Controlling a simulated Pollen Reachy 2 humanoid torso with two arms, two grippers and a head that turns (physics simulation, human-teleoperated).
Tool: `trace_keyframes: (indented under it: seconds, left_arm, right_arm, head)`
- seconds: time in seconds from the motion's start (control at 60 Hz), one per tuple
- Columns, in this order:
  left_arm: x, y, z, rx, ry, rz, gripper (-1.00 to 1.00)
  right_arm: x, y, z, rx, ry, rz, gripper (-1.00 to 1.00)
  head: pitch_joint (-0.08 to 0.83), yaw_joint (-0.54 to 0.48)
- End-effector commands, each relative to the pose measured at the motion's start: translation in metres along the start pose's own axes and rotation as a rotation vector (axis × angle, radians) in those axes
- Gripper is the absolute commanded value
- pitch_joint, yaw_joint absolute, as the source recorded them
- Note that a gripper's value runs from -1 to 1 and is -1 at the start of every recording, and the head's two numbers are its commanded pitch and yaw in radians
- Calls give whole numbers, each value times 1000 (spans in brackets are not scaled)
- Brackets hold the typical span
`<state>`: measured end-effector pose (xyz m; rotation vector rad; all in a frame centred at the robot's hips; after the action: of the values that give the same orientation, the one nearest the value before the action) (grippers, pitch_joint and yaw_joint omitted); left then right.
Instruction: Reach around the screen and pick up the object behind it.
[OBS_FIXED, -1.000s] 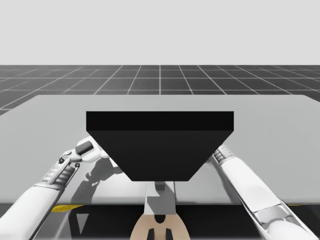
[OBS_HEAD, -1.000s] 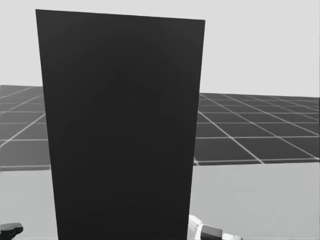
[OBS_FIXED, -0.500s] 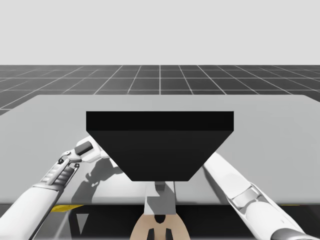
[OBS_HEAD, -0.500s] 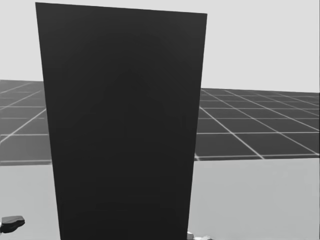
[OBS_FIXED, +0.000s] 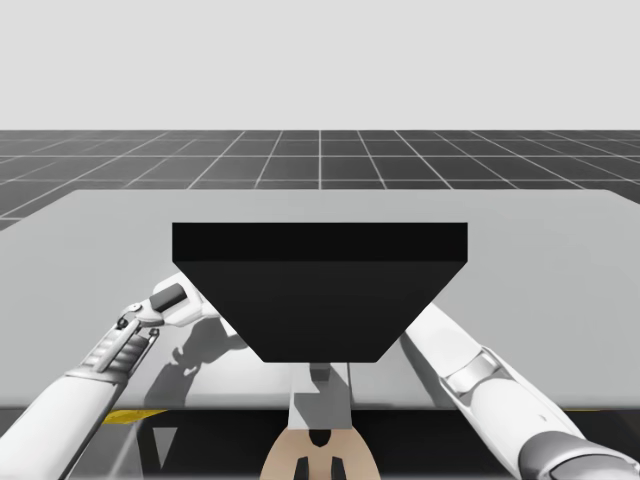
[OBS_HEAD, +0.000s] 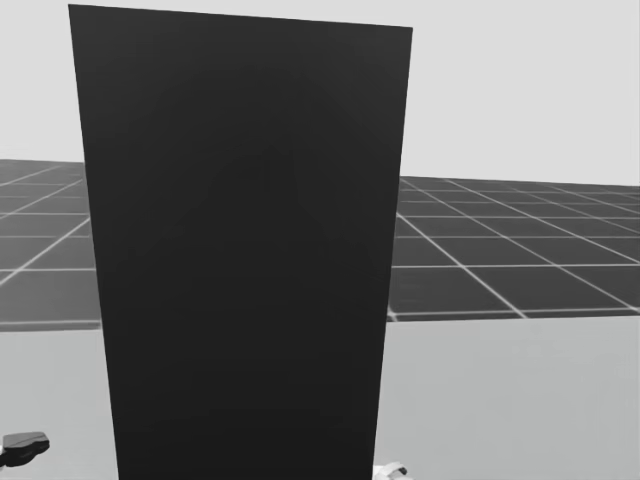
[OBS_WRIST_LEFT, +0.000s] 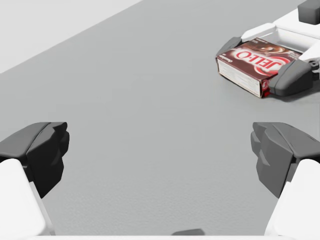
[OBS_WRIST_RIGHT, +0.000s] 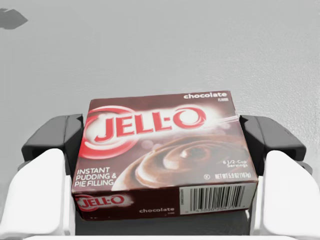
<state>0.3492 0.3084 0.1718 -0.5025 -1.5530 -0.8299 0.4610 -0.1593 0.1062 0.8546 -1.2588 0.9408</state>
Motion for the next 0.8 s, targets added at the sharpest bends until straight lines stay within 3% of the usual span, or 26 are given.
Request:
trace_keyframes:
  seconds: [0.017,0.2,0.6,0.8]
  left_arm:
    - [1,0,0,1,-1,-3,-1000]
    - [2,0,1,6,-9,-5,-1000]
    - [2,1,0,19,-11,-3,-1000]
    - [2,2,1,28,-11,-4,-1000]
  right_arm:
    - [-23,11,2,4,60,-50,1000]
    - [-18,9,16,-52,62,-16,1000]
    - [19,16,139,-279,25,118,1000]
    - [25,17,188,-400,-37,130,1000]
  head:
    - [121,-142]
    - [116,-146]
    - [106,-148]
    - [99,-152]
